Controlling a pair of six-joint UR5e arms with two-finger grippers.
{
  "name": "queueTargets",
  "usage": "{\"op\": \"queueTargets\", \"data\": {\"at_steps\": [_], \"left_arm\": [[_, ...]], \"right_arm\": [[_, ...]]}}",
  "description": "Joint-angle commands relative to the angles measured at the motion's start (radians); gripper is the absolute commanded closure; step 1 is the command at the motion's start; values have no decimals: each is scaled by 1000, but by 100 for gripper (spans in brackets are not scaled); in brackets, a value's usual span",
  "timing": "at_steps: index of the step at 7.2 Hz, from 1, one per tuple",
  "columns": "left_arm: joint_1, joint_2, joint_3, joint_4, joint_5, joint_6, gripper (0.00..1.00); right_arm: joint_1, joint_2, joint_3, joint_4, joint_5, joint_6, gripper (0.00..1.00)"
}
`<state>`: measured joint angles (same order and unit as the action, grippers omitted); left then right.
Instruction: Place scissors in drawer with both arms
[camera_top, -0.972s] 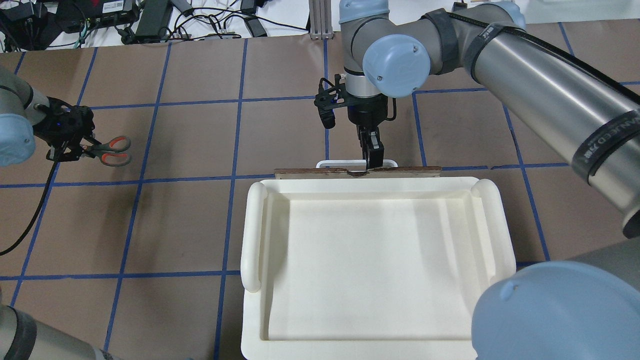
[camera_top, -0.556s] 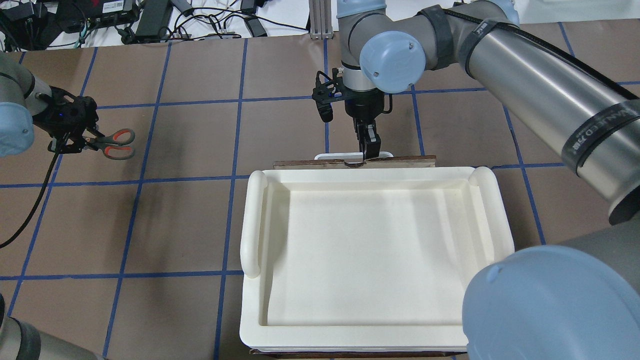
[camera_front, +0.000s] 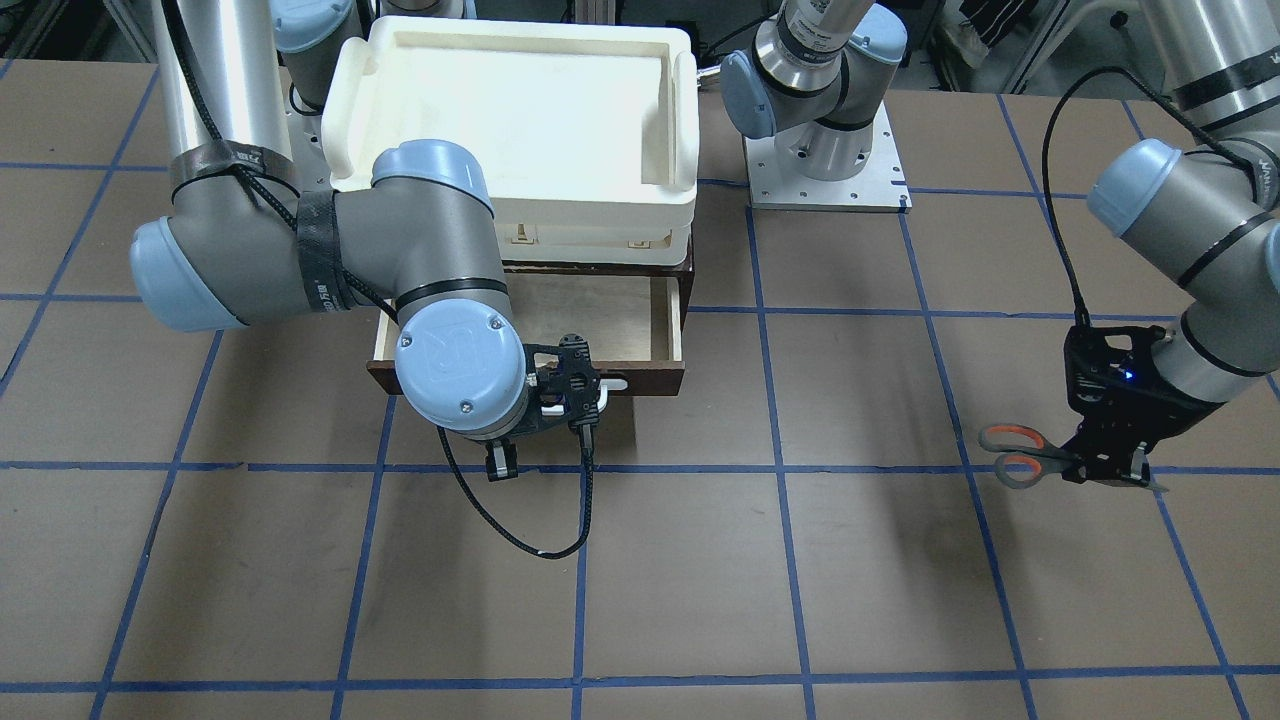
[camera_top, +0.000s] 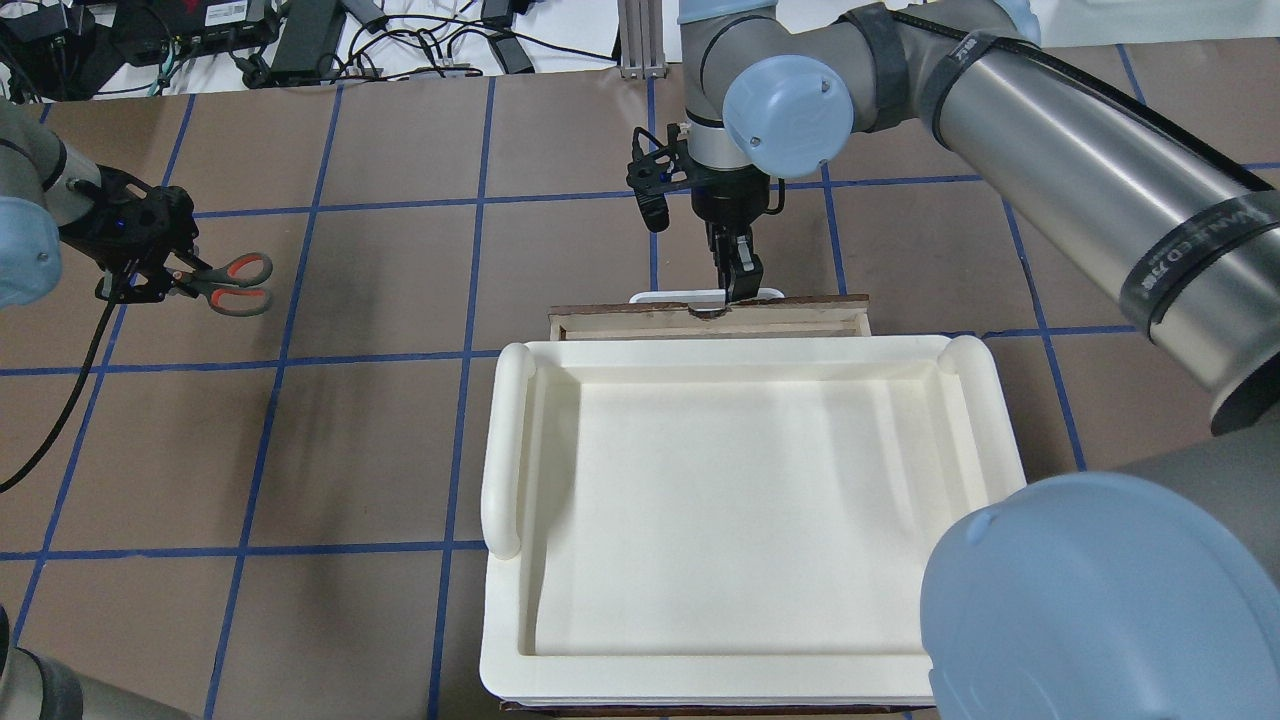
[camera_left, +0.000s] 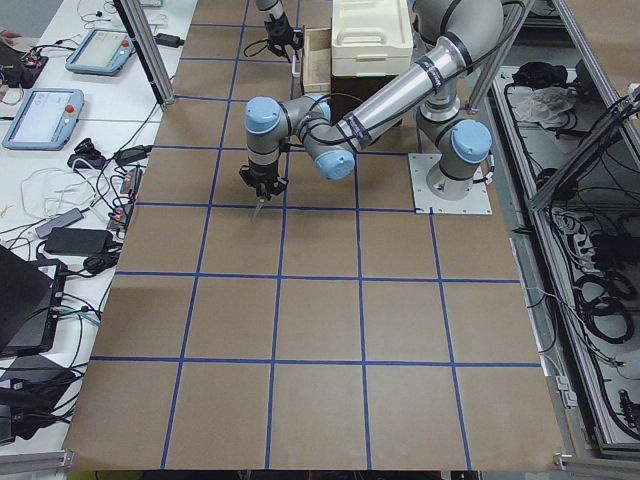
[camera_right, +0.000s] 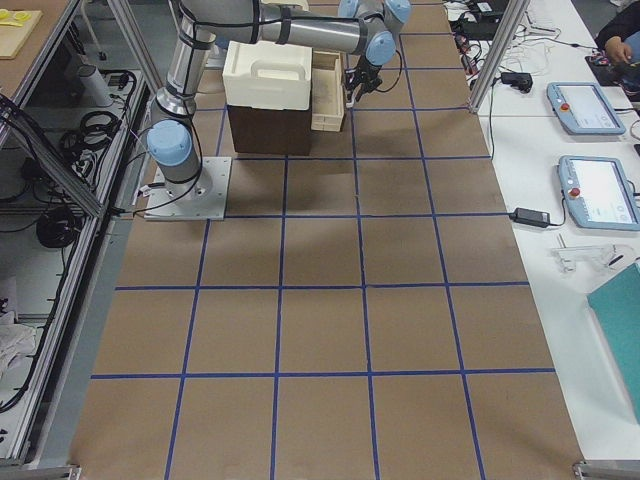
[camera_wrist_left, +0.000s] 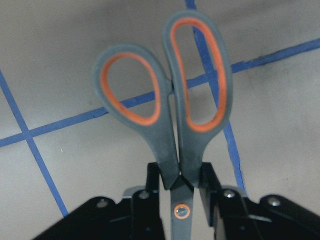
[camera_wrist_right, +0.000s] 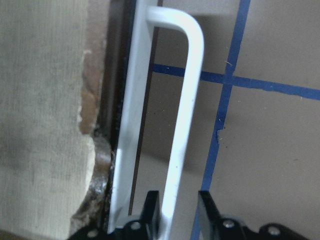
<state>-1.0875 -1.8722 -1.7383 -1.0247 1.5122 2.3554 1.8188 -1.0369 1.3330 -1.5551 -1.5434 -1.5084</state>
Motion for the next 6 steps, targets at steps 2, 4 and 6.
{"op": "queueTargets", "data": {"at_steps": [2,4,6], "left_arm": [[0,14,2,-8,-4,-1,100],[0,18,2,-9,-4,-1,100],[0,19,2,-8,-4,-2,100]], "right_arm": [[-3,15,-24,-28,0,-3,61],[-19,15,-26,-68,6,0,61],[-24,17,-26,-100,9,0,61]]}}
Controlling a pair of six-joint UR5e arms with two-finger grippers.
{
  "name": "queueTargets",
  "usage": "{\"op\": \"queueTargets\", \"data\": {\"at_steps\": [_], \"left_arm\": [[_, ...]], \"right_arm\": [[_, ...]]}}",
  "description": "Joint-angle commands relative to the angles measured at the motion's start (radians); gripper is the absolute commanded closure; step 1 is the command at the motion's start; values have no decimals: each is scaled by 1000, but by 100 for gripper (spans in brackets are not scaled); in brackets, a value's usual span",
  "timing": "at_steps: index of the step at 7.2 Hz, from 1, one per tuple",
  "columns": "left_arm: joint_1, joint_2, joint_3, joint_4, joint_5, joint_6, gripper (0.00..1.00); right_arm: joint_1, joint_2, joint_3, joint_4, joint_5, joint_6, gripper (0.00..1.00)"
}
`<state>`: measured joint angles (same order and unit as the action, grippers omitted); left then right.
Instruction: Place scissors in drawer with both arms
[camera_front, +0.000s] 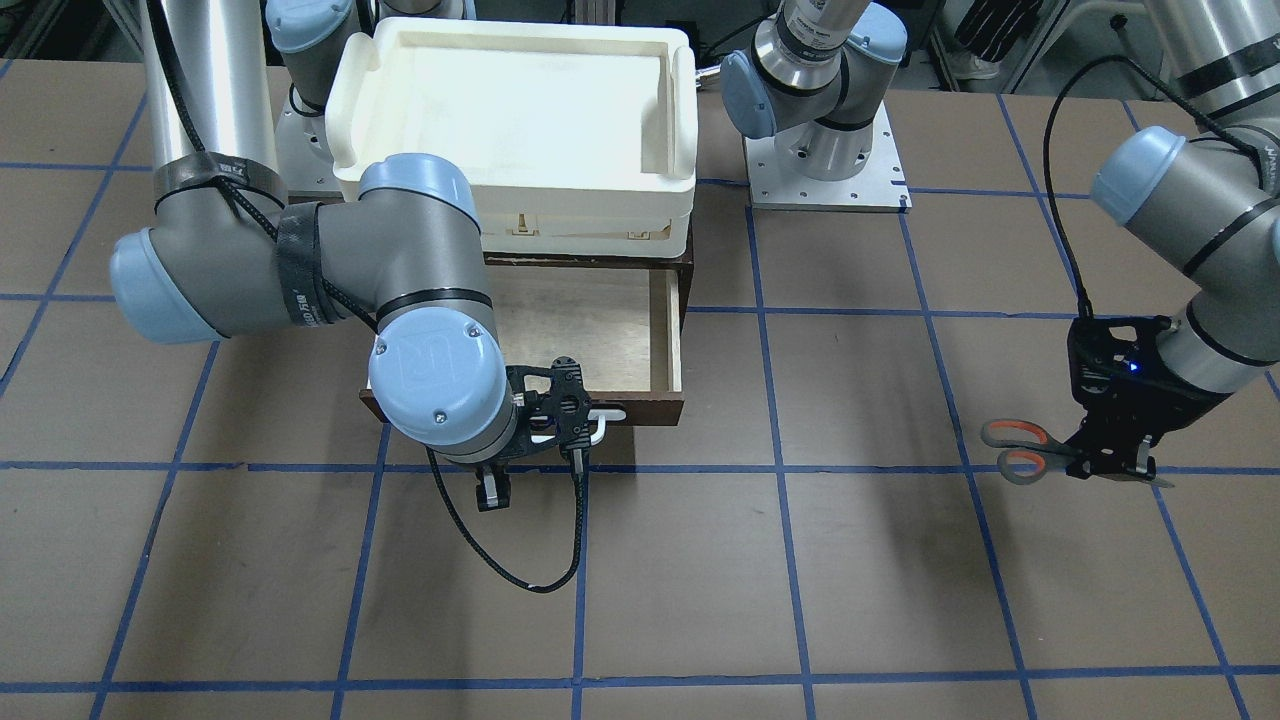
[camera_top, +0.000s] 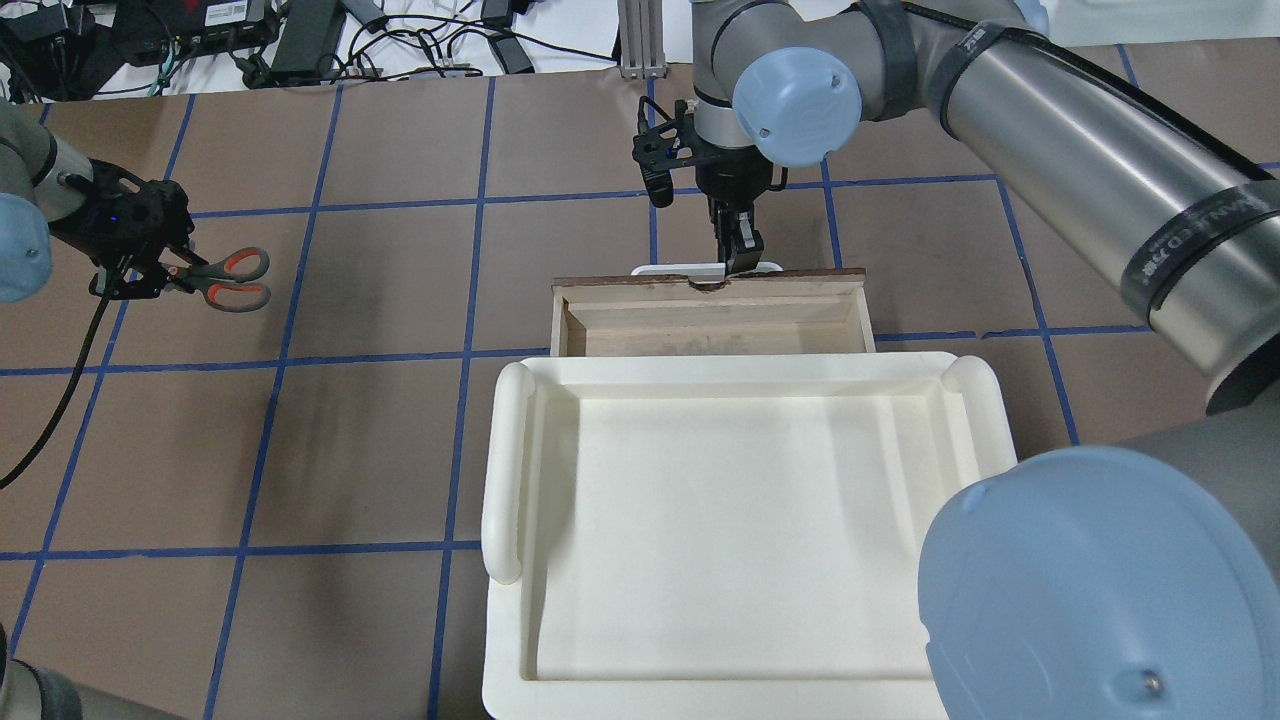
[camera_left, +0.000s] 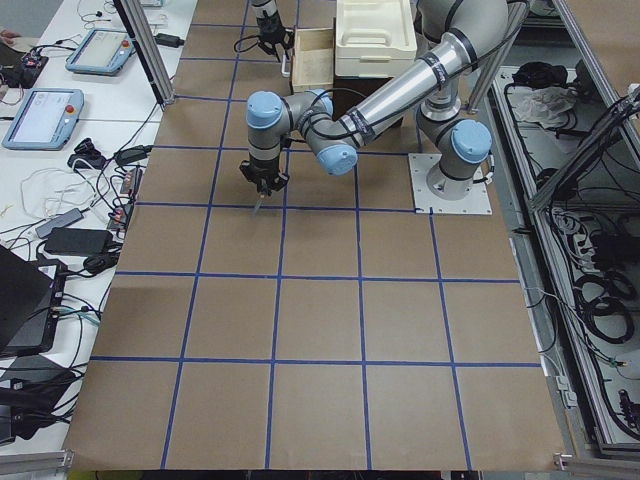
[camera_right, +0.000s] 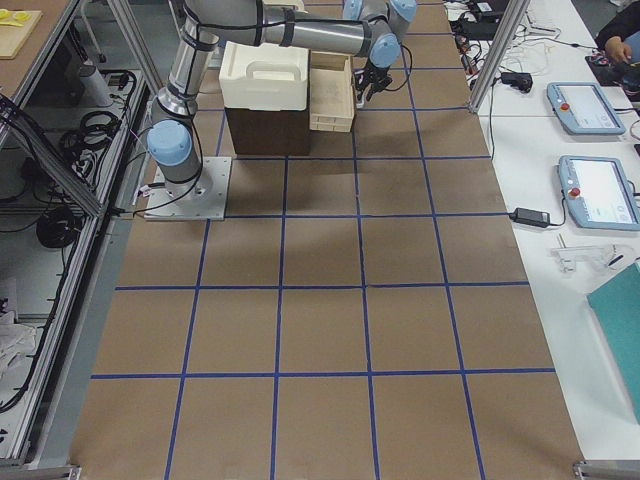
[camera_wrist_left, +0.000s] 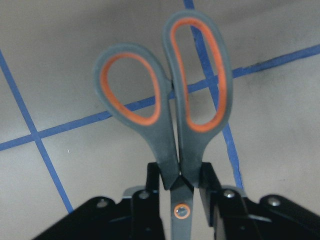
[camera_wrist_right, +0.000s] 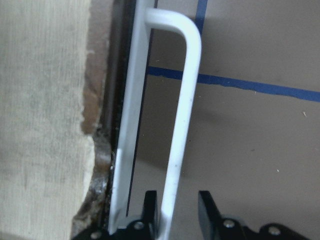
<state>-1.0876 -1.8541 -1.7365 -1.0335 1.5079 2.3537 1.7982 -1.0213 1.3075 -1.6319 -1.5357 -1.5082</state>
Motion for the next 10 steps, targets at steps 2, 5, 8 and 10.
{"op": "queueTargets", "data": {"at_steps": [2,5,8,10], "left_arm": [[0,7,0,0,0,-1,100],[0,15,3,-25,0,-5,100],[0,18,2,-39,0,-5,100],[0,18,3,-39,0,-7,100]], "right_arm": [[-3,4,-1,-57,0,-4,61],[-3,17,-8,-88,-3,-12,61],[-5,21,-17,-102,-1,-10,61],[-10,12,-17,-102,-7,5,0]]}}
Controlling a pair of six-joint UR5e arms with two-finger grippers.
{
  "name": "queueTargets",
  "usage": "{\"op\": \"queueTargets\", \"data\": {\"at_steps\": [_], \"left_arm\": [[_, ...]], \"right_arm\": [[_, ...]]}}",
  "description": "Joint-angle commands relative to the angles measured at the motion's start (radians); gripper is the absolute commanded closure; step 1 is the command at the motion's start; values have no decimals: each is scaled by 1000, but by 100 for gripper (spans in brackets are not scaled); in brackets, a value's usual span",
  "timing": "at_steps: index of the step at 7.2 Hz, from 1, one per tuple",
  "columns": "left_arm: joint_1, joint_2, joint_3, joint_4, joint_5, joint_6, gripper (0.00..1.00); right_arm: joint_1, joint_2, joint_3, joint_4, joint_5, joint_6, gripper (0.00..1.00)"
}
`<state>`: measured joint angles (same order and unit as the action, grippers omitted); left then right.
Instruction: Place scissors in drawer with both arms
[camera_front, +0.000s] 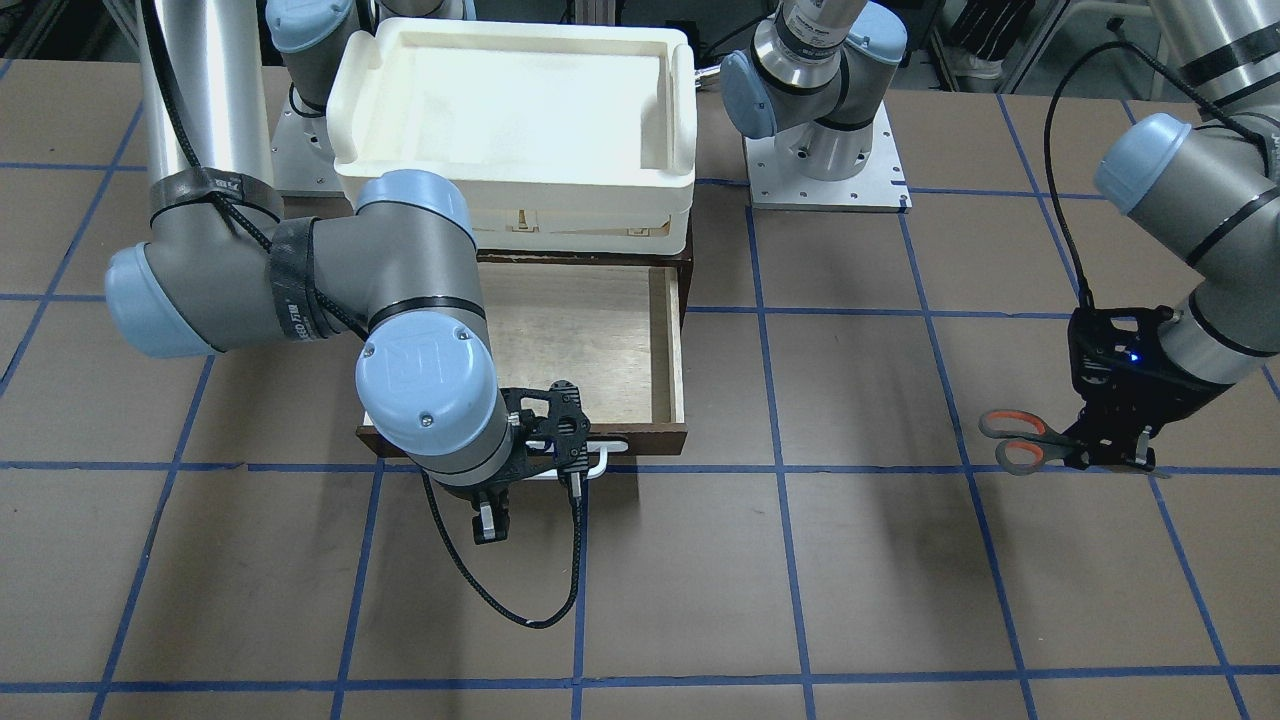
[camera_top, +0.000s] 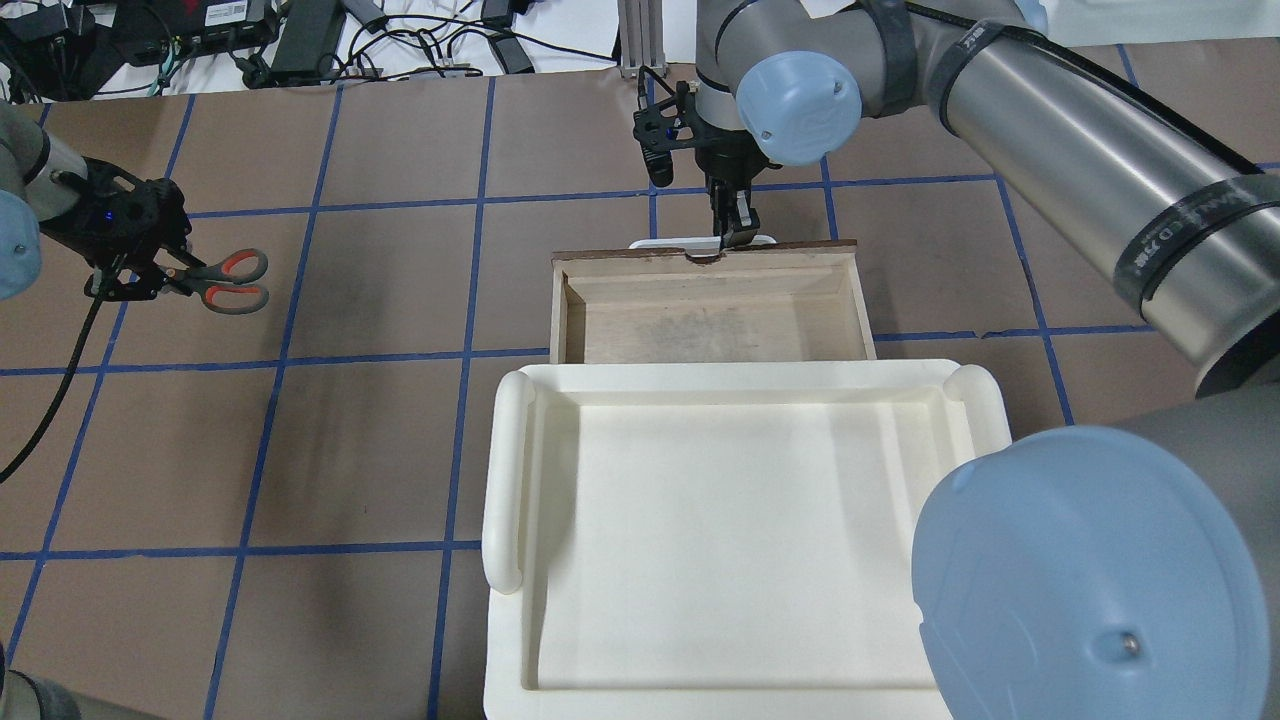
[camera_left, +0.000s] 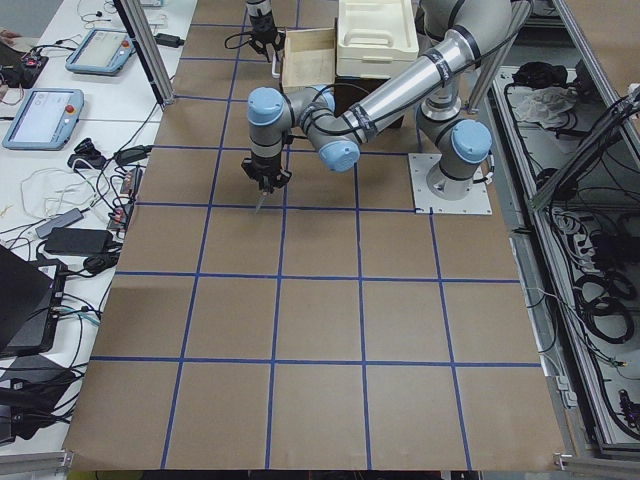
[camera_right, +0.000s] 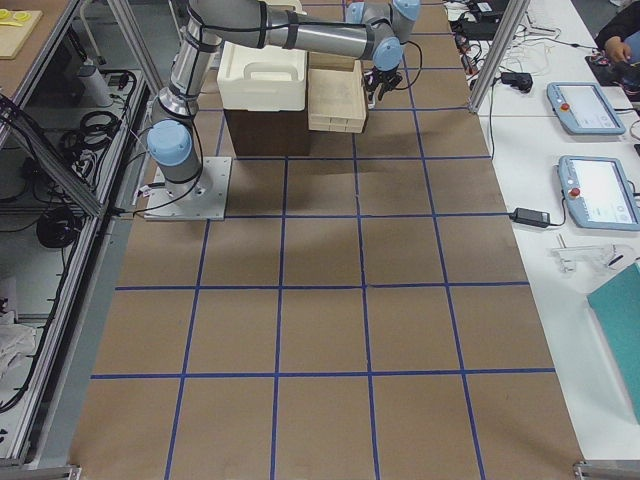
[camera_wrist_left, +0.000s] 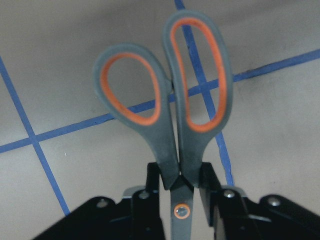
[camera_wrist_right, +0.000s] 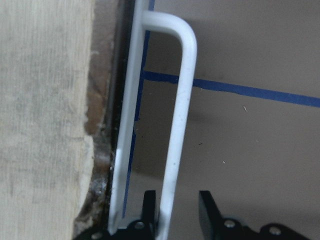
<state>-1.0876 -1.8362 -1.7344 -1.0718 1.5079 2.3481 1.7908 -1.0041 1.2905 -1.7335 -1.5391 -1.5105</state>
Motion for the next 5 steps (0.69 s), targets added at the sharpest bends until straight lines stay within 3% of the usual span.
{"op": "queueTargets", "data": {"at_steps": [1,5], "left_arm": [[0,0,2,0,0,0,100],[-14,9,3,-5,2,-1,100]], "right_arm": [[-5,-10,-2,2,-7,7,0],[-34,-60,-8,6,-6,7,0]]}}
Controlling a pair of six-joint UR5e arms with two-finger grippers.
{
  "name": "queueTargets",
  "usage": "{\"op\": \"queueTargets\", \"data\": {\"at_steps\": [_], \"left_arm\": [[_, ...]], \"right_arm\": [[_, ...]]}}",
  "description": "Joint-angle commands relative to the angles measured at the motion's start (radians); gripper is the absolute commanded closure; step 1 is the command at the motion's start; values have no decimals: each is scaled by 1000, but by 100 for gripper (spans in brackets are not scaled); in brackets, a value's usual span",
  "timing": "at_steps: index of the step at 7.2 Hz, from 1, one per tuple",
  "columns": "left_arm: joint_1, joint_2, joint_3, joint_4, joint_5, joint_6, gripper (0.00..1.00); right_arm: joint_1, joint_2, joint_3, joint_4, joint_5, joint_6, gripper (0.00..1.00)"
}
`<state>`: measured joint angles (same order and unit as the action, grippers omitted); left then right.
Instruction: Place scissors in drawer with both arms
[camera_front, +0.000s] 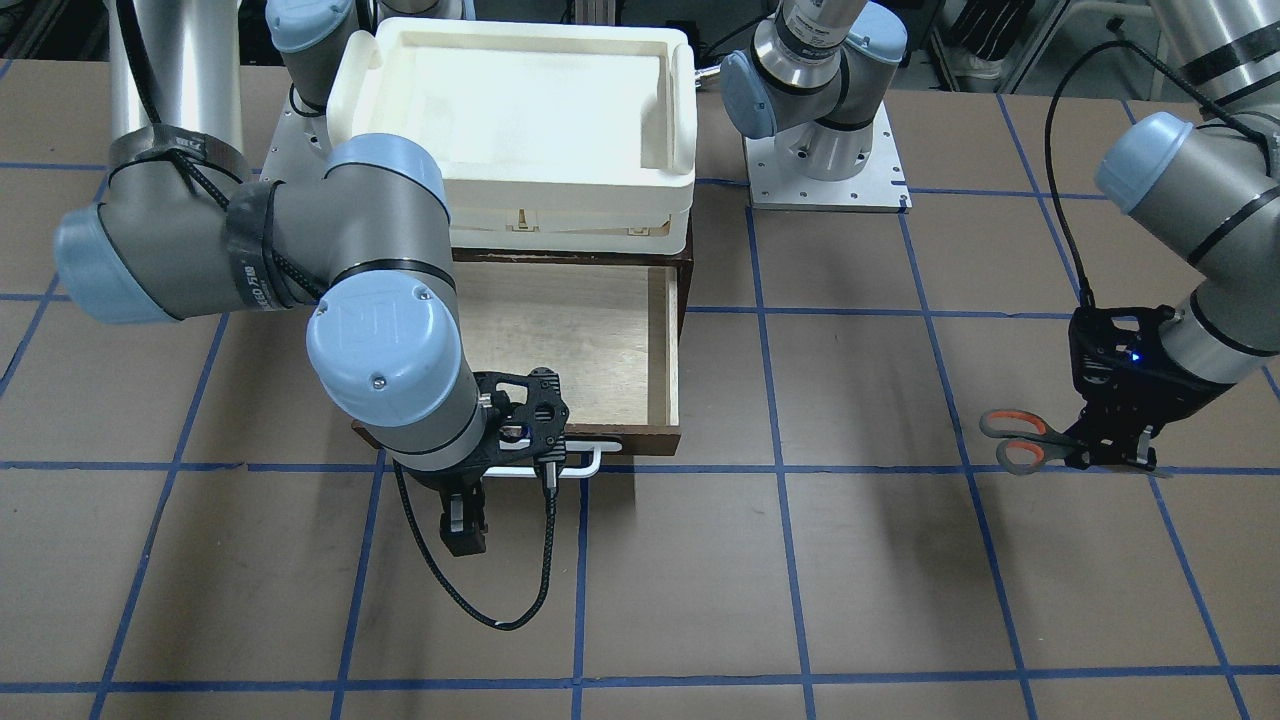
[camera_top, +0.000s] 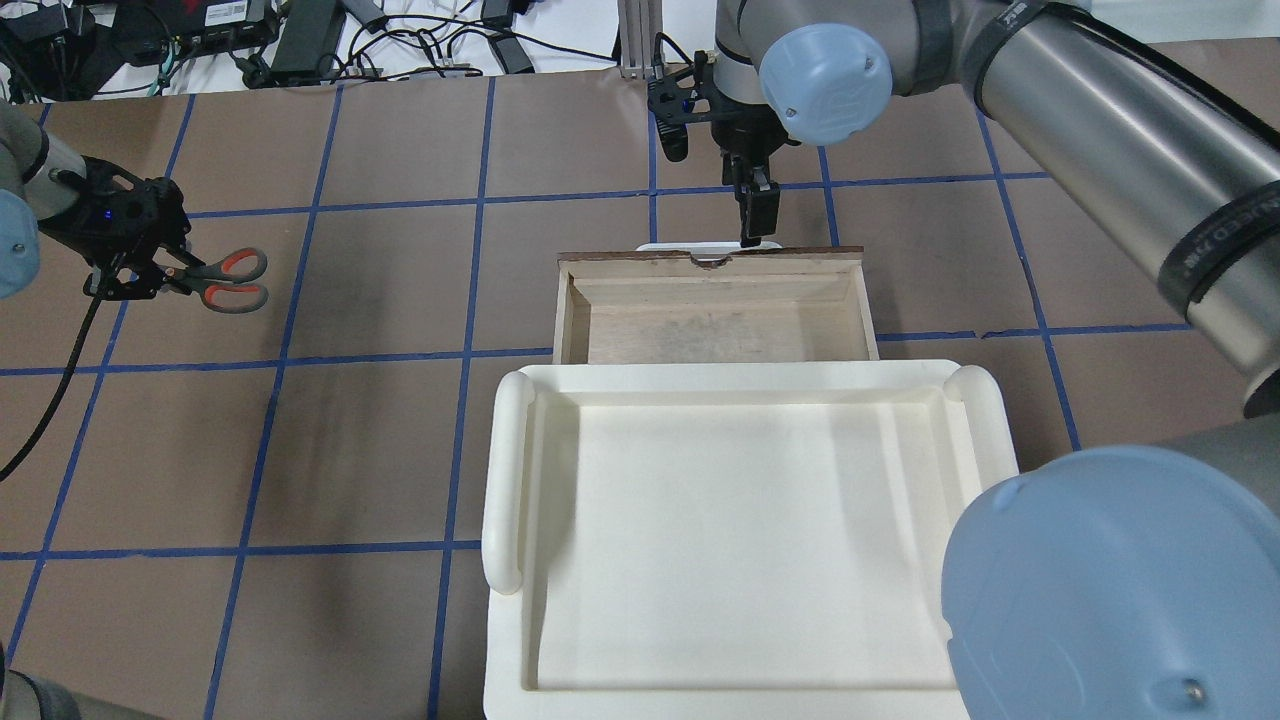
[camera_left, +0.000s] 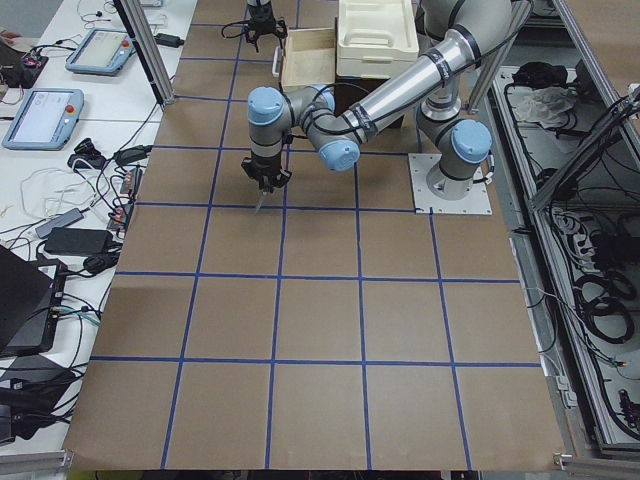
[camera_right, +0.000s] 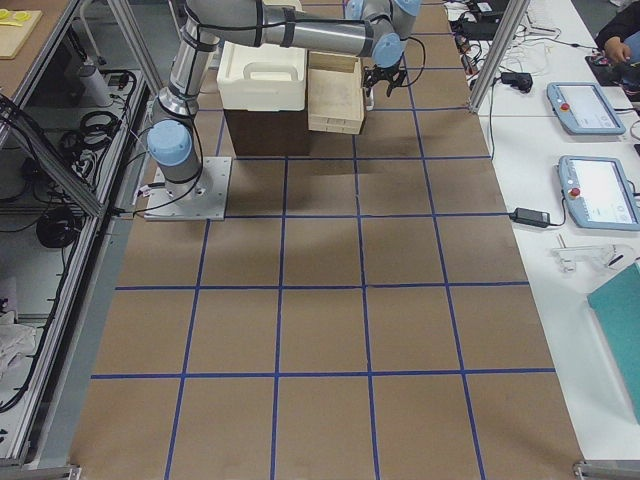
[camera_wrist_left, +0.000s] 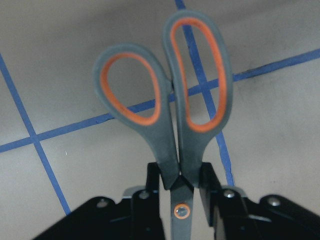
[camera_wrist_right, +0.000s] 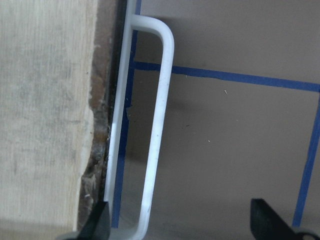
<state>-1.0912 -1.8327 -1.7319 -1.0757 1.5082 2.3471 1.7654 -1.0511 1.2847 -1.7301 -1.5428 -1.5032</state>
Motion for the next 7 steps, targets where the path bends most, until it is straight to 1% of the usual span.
{"op": "queueTargets", "data": {"at_steps": [1,3,4,5,6,7], "left_arm": [[-28,18,2,-7,4,-9,100],[-35,18,2,-18,4,-15,100],[-39,24,2,-29,4,-20,100],[-70,50,3,-64,4,-95,100],[-119,78,37,-143,9,-144,100],[-165,98,85,-233,10,-232,100]], "right_arm": [[-15,-53,-1,7,-3,0,0],[-61,-172,13,42,7,3,0],[-81,-234,18,104,3,36,0],[-101,-297,30,160,-5,105,0],[-134,-375,60,203,-5,142,0],[-174,-456,109,210,-5,165,0]]}}
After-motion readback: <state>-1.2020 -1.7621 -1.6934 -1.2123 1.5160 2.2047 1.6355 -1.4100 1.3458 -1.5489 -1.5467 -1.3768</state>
